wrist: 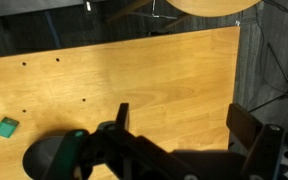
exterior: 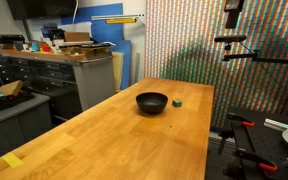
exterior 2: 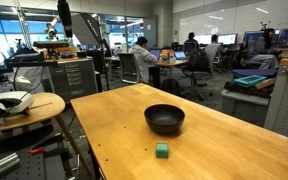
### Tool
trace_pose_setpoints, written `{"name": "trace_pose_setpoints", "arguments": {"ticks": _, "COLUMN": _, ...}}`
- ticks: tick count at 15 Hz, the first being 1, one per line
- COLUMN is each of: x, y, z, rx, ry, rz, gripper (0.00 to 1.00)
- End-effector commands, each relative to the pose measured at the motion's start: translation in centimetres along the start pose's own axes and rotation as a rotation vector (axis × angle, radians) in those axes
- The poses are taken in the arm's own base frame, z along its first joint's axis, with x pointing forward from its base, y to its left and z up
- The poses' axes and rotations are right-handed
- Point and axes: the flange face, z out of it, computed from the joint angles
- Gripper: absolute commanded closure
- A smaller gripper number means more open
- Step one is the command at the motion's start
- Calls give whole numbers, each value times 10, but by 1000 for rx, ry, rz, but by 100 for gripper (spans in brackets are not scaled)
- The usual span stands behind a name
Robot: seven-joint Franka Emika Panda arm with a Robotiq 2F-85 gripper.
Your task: Put the green block in the bowl
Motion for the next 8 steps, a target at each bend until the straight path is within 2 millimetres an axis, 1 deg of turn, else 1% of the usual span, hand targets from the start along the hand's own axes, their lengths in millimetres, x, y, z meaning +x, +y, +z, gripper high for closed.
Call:
{"name": "trace_pose_setpoints", "arguments": {"ticks": 1, "x": 0, "y": -3, "z": -2, "rx": -2, "ry": 3, "rz": 4, "gripper": 0}}
{"name": "trace_pose_setpoints", "arguments": {"ticks": 3, "x": -1, "y": -7, "z": -4, "rx": -5, "ry": 8, "rz": 8, "gripper": 0}}
{"name": "trace_pose_setpoints", "arguments": {"ticks": 8, "x": -1, "y": -7, "z": -3, "rx": -5, "ry": 7, "rz": 10, "gripper": 0}}
